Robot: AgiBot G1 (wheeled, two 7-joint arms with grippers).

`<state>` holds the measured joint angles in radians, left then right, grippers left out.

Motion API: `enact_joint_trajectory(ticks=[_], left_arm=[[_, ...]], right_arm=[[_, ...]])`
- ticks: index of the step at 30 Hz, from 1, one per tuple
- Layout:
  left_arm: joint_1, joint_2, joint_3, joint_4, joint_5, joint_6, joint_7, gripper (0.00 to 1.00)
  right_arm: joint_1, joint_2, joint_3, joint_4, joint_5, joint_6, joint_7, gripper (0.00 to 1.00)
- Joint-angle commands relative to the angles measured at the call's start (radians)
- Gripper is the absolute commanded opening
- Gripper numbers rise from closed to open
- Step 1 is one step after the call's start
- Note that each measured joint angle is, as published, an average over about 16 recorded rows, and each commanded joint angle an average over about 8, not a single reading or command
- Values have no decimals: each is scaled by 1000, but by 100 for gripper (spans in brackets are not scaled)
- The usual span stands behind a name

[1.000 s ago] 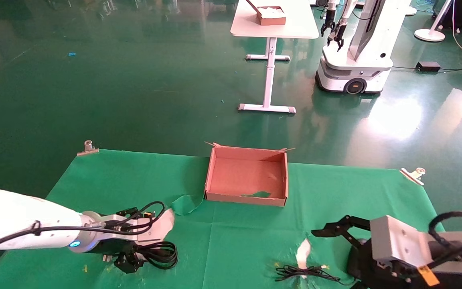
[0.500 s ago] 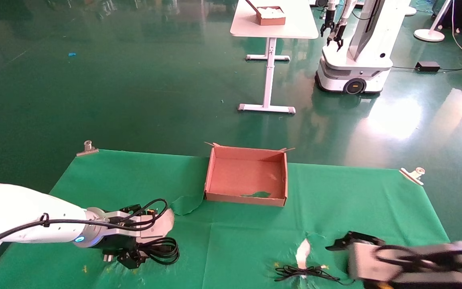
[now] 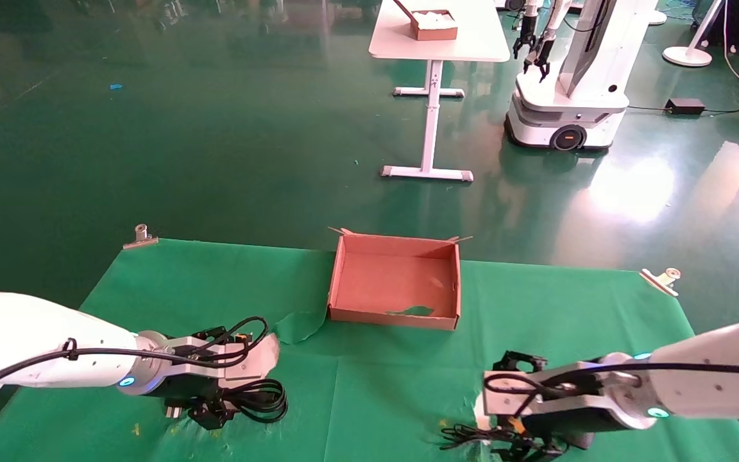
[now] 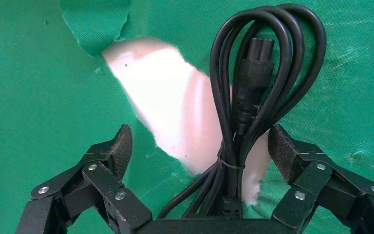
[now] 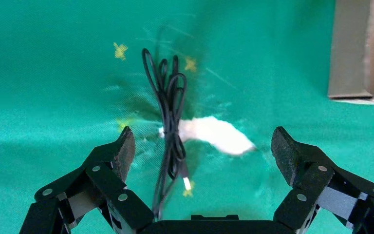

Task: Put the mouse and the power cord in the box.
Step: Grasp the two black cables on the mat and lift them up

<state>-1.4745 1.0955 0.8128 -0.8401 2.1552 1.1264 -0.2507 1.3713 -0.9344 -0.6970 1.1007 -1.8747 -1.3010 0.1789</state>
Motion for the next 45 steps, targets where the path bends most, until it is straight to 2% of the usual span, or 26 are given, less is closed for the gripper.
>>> enact_joint_trajectory(ticks=[1,15,16,17,23,24,25,45], left_arm=[[0,0,0,1,0,0,1,100],[-1,1,0,5,0,-1,2,100],[-1,1,0,5,0,-1,2,94],[-1,1,0,5,0,-1,2,81],[-1,1,0,5,0,-1,3,6],[-1,1,0,5,-1,-1,3,0],[-1,1,0,5,-1,-1,3,0],[-1,1,-1,4,-2,-1,3,0]], right_arm=[[7,-24,-9,-35,-12,6,-13,100],[18,-87,-33,-139,-50,32,-29,100],[18,-87,-33,-139,-50,32,-29,98],[18,-87,-33,-138,-49,32,-29,90],[18,-82,-31,-131,-45,31,-29,15],[18,-82,-31,-130,-44,31,-30,5],[18,-81,-30,-129,-43,31,-30,0],[15,-76,-27,-121,-38,28,-30,0]])
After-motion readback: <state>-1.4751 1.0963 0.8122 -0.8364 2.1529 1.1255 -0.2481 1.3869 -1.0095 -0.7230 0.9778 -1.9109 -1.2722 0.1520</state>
